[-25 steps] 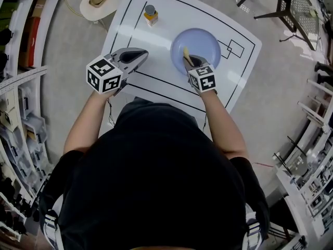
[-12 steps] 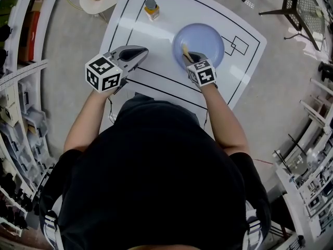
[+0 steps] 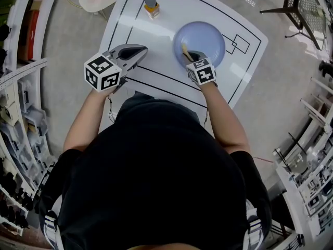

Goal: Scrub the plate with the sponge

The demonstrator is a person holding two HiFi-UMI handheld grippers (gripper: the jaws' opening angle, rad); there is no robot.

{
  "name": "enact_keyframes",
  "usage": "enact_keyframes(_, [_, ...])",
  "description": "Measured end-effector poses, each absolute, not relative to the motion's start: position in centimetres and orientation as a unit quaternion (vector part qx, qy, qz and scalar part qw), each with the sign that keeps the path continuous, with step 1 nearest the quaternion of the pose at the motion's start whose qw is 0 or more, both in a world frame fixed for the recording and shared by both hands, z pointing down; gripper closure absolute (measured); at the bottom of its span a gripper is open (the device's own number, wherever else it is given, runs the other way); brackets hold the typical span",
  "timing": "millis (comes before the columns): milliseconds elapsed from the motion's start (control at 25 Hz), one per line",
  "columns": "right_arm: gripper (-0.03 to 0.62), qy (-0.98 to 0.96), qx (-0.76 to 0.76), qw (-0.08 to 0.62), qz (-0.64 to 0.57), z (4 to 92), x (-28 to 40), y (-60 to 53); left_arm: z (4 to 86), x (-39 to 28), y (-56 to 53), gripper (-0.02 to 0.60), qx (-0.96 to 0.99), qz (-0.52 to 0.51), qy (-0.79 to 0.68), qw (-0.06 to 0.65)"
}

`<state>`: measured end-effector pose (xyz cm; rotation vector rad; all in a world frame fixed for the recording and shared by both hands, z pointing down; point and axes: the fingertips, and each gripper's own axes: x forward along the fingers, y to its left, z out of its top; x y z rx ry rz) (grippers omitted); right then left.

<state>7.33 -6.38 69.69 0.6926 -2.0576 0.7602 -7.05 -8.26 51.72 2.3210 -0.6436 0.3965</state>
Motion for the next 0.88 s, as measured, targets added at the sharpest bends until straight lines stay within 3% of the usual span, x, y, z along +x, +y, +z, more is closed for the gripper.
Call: enact_keyframes(880, [0.557, -0.823, 0.23, 0.46, 0.242, 69.9, 4.8, -9.7, 52.9, -7.7, -8.3, 0.574, 0.884, 0.154, -0.257, 0.358])
